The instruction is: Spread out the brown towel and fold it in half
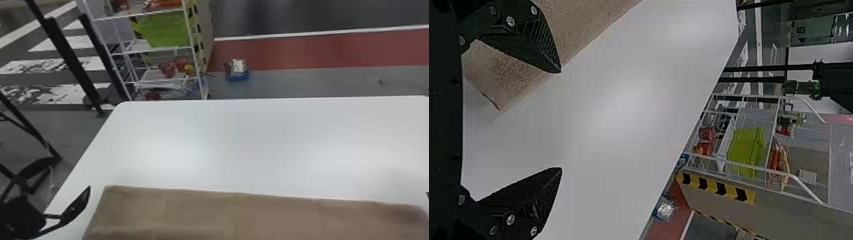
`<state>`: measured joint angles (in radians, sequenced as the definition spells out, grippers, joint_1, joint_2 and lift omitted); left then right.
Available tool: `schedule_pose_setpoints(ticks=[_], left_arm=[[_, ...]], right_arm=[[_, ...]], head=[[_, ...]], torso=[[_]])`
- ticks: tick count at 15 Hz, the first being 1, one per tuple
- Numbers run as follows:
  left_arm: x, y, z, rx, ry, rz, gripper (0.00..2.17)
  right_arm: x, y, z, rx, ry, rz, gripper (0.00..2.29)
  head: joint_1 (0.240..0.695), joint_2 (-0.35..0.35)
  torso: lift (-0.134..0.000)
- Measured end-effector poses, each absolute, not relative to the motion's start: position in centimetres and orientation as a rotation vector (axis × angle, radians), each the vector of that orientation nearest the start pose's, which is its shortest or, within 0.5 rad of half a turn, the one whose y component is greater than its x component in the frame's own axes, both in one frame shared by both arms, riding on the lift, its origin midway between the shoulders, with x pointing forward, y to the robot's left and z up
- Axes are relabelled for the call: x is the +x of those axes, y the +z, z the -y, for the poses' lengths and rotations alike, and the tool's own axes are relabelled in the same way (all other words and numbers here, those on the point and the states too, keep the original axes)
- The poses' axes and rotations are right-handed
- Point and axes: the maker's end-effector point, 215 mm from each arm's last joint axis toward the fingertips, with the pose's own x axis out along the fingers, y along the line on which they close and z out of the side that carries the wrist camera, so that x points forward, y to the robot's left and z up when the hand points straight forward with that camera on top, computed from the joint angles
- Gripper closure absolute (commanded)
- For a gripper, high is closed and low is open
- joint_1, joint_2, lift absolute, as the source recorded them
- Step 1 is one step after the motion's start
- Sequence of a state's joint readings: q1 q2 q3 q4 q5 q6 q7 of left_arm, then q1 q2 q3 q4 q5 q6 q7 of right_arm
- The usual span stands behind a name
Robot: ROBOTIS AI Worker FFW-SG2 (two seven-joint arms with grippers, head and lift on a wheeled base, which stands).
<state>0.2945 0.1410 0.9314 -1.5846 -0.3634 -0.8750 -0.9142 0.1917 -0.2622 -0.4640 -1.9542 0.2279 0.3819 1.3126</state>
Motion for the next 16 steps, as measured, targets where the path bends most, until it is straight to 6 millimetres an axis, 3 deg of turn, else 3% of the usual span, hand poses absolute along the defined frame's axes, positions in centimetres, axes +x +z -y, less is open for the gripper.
schedule_pose_setpoints(ticks=[16], left_arm=[[35.79,-32.56,-47.36,1.011,-0.322,-0.020,0.08]], right_arm=[[43.06,-35.56,32.95,-0.328,0.782,-0.439,0.21]], head=[[0.695,0.206]], torso=[[-0.134]])
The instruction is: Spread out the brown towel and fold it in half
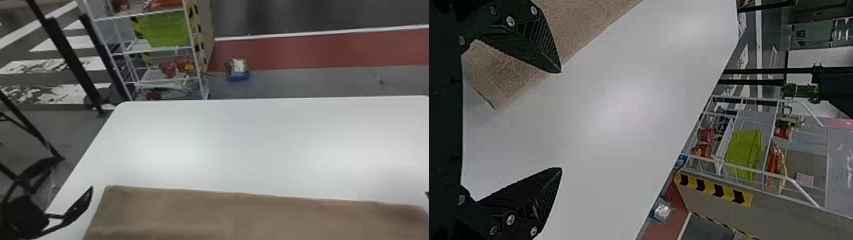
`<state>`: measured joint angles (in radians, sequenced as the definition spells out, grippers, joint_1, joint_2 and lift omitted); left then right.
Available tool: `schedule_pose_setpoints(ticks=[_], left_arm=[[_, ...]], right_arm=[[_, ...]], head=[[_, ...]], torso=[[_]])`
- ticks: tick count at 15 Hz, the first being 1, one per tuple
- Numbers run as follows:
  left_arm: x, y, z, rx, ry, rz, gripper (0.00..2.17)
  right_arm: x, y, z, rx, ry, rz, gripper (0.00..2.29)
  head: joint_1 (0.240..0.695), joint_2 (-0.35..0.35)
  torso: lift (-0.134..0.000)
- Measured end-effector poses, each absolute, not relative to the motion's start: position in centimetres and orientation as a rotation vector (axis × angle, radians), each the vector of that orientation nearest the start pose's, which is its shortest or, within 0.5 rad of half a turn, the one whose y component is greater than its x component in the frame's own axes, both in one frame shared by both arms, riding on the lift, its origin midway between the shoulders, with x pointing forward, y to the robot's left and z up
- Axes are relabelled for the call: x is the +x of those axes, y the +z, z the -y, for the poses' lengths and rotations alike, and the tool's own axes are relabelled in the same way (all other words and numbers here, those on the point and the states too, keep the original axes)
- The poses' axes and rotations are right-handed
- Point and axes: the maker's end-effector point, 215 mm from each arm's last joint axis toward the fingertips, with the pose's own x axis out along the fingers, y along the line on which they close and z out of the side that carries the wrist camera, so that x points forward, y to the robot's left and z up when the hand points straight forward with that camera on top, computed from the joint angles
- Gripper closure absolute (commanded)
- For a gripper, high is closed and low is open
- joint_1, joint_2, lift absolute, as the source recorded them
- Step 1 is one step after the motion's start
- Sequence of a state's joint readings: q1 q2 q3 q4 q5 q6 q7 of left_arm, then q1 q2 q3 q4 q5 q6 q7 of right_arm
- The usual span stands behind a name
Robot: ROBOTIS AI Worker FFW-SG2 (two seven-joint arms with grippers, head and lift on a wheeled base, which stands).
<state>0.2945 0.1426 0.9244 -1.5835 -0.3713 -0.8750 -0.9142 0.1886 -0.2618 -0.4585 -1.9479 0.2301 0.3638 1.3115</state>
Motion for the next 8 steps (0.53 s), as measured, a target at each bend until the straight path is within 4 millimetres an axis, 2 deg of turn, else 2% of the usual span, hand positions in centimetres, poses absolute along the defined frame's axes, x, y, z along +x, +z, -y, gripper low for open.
schedule_pose_setpoints(ticks=[8], left_arm=[[35.78,-32.55,-47.18,1.013,-0.325,-0.016,0.08]], right_arm=[[43.13,-35.63,32.72,-0.341,0.789,-0.436,0.21]], head=[[0.695,0.207]], torso=[[-0.134]])
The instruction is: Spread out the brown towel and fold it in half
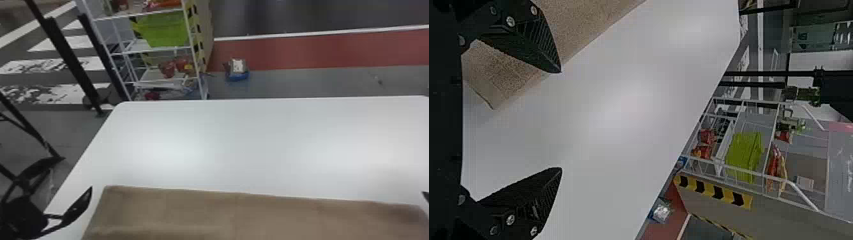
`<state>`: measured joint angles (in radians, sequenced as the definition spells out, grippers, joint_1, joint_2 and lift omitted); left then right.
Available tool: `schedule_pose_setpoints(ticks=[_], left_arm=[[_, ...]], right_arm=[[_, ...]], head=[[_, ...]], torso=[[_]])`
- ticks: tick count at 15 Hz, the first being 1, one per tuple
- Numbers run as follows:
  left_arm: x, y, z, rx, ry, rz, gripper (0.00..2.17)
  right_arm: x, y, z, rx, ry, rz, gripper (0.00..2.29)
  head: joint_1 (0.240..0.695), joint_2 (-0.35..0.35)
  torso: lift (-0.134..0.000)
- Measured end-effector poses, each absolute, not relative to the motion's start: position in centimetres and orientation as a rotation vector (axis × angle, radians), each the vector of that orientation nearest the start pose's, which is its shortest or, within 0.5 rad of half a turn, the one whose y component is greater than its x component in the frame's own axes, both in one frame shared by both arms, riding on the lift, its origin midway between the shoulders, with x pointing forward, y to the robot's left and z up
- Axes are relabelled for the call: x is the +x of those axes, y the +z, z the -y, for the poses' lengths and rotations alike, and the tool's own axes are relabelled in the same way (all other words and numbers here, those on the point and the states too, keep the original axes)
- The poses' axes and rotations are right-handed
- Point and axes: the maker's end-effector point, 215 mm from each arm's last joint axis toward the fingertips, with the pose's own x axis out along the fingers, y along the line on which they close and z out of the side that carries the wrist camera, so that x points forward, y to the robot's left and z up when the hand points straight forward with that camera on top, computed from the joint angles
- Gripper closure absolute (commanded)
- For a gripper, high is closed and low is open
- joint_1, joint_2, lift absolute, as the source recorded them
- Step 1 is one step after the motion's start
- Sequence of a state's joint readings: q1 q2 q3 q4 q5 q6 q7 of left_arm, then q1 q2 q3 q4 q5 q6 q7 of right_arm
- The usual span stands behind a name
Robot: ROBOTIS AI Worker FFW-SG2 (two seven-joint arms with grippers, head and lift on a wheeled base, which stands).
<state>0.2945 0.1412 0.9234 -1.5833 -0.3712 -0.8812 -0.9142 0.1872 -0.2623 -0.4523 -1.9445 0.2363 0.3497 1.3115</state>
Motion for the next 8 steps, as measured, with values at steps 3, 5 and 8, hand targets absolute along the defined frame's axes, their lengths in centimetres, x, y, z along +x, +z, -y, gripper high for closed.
schedule_pose_setpoints(ticks=[3,5,8], left_arm=[[35.76,-32.55,-47.13,1.014,-0.325,-0.014,0.08],[35.74,-32.54,-47.14,1.014,-0.324,-0.014,0.08],[35.62,-32.55,-47.08,1.018,-0.327,-0.013,0.08]], right_arm=[[43.12,-35.66,32.52,-0.342,0.794,-0.436,0.20],[43.07,-35.72,32.46,-0.341,0.795,-0.437,0.21],[42.90,-35.89,32.38,-0.338,0.798,-0.440,0.20]], head=[[0.695,0.208],[0.695,0.210],[0.695,0.211]], torso=[[-0.134],[-0.134],[-0.134]])
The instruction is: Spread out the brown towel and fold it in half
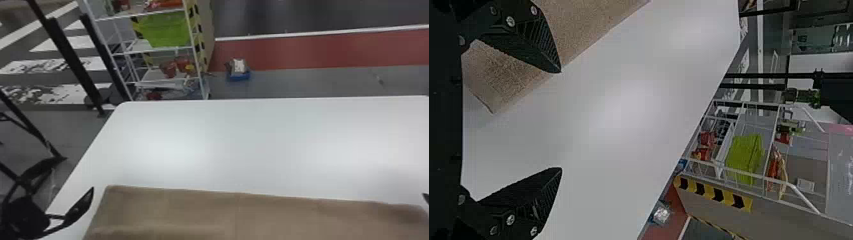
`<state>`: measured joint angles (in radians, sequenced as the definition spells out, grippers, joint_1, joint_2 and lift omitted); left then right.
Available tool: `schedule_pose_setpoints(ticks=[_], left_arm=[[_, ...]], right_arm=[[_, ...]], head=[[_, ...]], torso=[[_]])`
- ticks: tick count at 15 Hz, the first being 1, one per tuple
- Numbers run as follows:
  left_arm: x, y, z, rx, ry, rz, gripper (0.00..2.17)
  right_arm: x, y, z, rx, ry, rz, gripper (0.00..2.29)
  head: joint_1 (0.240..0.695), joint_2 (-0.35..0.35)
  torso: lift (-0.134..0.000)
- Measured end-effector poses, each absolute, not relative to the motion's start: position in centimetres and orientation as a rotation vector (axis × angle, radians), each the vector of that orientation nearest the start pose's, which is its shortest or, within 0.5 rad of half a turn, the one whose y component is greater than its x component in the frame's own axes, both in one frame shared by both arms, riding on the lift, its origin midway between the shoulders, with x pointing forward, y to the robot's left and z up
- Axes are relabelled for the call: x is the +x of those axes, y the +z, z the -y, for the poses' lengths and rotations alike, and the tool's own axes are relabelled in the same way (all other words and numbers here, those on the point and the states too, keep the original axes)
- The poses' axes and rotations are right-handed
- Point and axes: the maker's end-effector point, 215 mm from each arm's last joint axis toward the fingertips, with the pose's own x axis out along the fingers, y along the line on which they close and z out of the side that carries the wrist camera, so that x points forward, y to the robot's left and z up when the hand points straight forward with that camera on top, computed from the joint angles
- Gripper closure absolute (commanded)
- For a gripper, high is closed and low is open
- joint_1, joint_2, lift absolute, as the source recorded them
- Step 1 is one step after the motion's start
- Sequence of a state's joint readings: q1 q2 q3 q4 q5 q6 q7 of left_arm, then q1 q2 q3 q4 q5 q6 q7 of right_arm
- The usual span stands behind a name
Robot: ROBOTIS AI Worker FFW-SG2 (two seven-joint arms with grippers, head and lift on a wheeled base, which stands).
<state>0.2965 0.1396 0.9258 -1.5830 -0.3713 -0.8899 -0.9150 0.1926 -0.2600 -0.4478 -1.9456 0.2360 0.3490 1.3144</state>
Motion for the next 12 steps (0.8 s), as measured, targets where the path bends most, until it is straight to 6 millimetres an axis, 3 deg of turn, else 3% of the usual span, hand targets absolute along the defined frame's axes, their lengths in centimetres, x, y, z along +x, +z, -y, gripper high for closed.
schedule_pose_setpoints(ticks=[12], left_arm=[[35.08,-32.58,-47.02,1.026,-0.332,-0.016,0.08]], right_arm=[[42.40,-35.92,32.08,-0.343,0.807,-0.437,0.21]], head=[[0.695,0.218]], torso=[[-0.134]])
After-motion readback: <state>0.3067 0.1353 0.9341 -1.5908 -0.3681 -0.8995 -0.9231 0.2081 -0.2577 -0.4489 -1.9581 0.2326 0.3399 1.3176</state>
